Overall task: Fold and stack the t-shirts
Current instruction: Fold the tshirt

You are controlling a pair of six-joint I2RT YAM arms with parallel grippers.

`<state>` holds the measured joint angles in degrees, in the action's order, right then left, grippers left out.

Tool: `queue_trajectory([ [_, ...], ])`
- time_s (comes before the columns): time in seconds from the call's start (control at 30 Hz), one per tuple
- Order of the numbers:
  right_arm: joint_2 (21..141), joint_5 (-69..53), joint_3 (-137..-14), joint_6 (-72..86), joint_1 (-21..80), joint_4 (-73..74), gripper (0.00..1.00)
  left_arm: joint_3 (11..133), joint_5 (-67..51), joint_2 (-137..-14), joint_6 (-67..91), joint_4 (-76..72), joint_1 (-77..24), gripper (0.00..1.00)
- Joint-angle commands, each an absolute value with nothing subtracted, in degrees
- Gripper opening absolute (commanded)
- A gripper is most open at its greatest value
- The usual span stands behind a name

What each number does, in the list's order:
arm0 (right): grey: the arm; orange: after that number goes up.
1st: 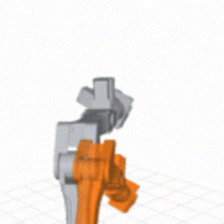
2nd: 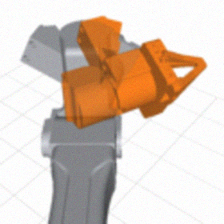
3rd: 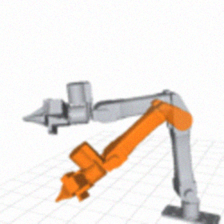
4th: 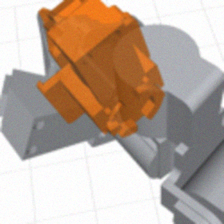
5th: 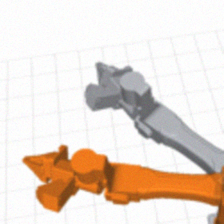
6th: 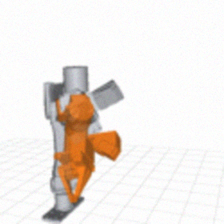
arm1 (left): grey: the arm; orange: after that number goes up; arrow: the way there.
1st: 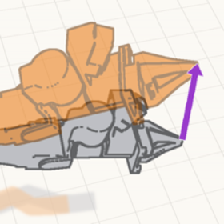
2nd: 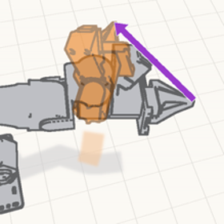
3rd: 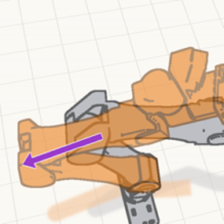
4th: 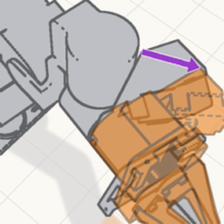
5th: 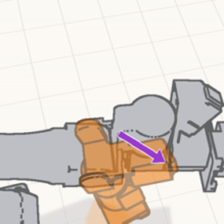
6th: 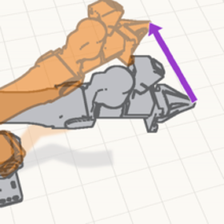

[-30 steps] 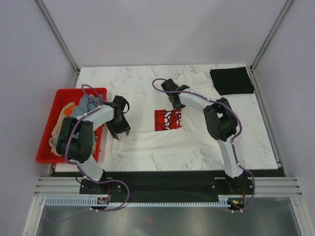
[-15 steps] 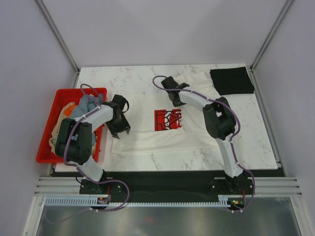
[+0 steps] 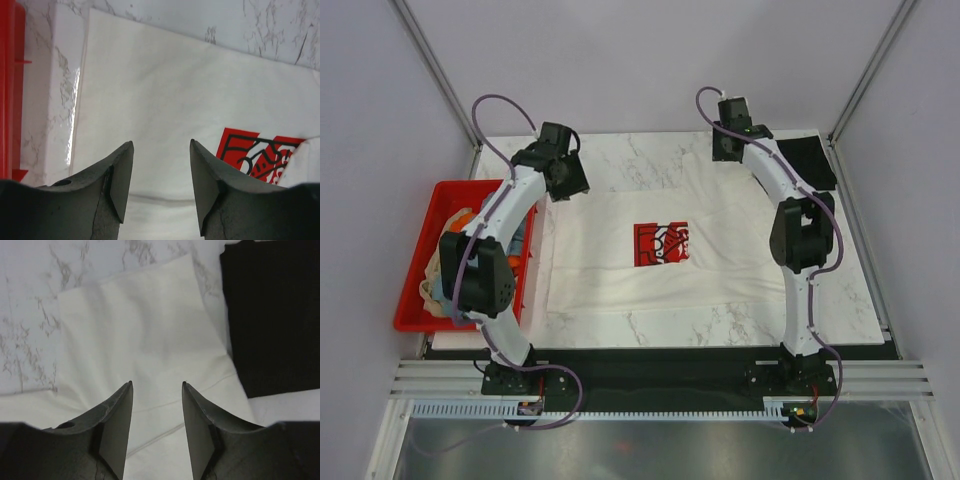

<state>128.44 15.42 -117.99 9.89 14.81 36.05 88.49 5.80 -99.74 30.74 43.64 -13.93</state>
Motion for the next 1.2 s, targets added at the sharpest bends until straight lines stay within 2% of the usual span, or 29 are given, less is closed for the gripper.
queue_trajectory([
  [0.0, 131.04, 16.08, -122.69, 5.99, 14.16, 31.57, 0.51, 96.22, 8.35, -107.73, 24.0, 43.59, -12.13, 0.56],
  [0.13, 133.32, 14.43, -121.46, 1.59, 12.66, 22.78, 0.51, 107.29, 7.21, -117.41, 21.18, 44.03, -10.55, 0.46],
  [0.4, 145.01, 12.92, -134.19, 3.08, 10.29, 18.46, 0.55, 116.27, 4.75, -129.89, 23.64, 43.86, -5.89, 0.45],
  [0.5, 146.34, 11.69, -133.86, 4.04, 9.84, 14.95, 0.58, 119.0, 3.87, -132.62, 24.43, 43.86, -5.19, 0.48],
  [0.9, 151.52, 9.4, -135.44, 6.15, 9.05, 8.62, 0.64, 118.74, 5.53, -136.76, 26.72, 43.86, -5.01, 0.48],
  [1.17, 154.07, 13.28, -136.41, 10.36, 7.65, 7.21, 0.66, 118.48, 7.03, -137.29, 27.16, 43.86, -4.75, 0.48],
])
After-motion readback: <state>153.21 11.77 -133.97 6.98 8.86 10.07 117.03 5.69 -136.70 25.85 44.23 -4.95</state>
